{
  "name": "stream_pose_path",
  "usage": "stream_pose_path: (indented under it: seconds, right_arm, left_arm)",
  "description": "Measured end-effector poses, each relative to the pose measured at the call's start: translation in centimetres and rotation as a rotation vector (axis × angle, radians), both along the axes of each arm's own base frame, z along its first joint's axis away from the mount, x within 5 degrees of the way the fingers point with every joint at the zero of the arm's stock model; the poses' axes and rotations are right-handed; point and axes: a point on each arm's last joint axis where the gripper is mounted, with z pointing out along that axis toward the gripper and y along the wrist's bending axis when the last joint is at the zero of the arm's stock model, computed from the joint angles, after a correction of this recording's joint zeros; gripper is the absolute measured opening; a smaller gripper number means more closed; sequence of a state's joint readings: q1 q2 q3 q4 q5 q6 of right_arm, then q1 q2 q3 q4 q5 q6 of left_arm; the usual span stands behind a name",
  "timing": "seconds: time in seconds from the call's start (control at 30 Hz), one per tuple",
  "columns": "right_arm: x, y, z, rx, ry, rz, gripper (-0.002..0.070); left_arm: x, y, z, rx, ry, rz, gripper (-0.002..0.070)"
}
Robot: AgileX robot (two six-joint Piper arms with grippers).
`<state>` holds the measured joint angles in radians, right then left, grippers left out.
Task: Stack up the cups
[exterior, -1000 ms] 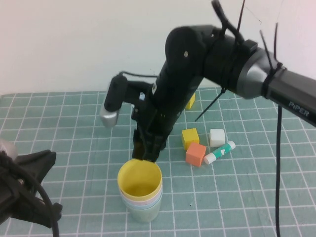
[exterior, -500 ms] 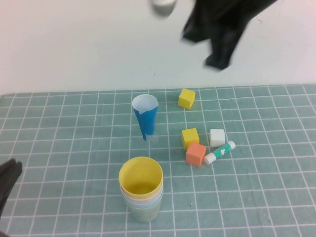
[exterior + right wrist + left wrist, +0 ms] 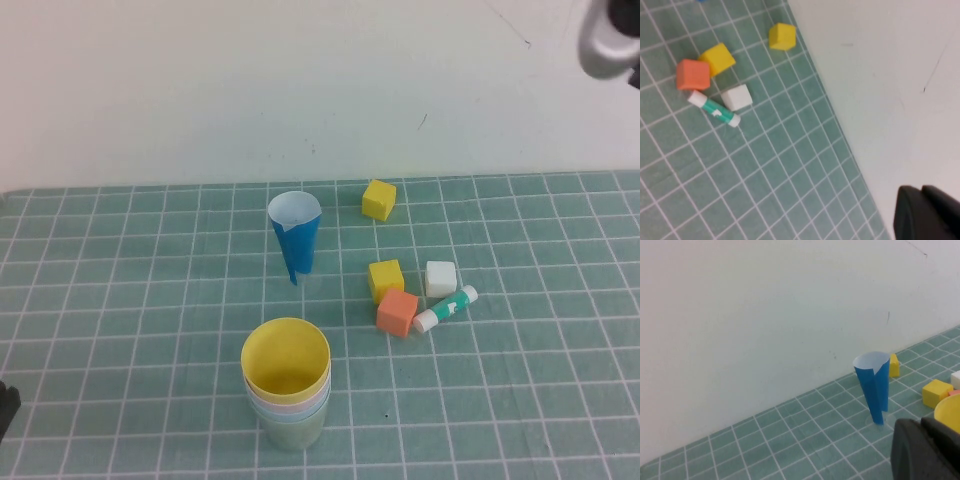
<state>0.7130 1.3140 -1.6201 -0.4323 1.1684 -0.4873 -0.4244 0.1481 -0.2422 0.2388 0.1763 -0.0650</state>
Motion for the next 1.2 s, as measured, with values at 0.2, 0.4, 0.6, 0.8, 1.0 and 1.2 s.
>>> stream_pose_path:
  seconds: [0.2,0.4,0.6,0.8,1.0,1.2]
  right_arm:
    - [-3.3,-3.3,-3.8,0.052,-0.046,-0.058,0.0007]
    - [-6.8,-5.9,-8.6,0.173,-0.041,-0.104,0.0006]
    - [-9.8,-7.5,-14.4,0.349,-0.036,-0.096,0.0006]
    - [-11.8,-8.1,-18.4,0.49,-0.031,-0.05,0.0006]
    - [-12.2,-8.3,-20.5,0.51,0.024,-0.082,0.0002]
    - [-12.3,-8.4,-21.2,0.495,0.052,-0.098,0.0]
  left_arm:
    - [0.0,0.0,-0.2,-0.049,0.031,0.004,-0.0001]
    - [0.0,0.0,-0.2,-0.088,0.05,0.002,0.0]
    - [0.0,0.0,-0.5,-0.104,0.093,0.007,-0.0001]
    - [-0.1,0.1,-0.8,-0.104,0.125,0.014,0.0]
    - [-0.1,0.1,-1.0,-0.097,0.153,0.021,-0.0001]
    - [-0.1,0.2,-1.5,-0.084,0.201,0.033,-0.0001]
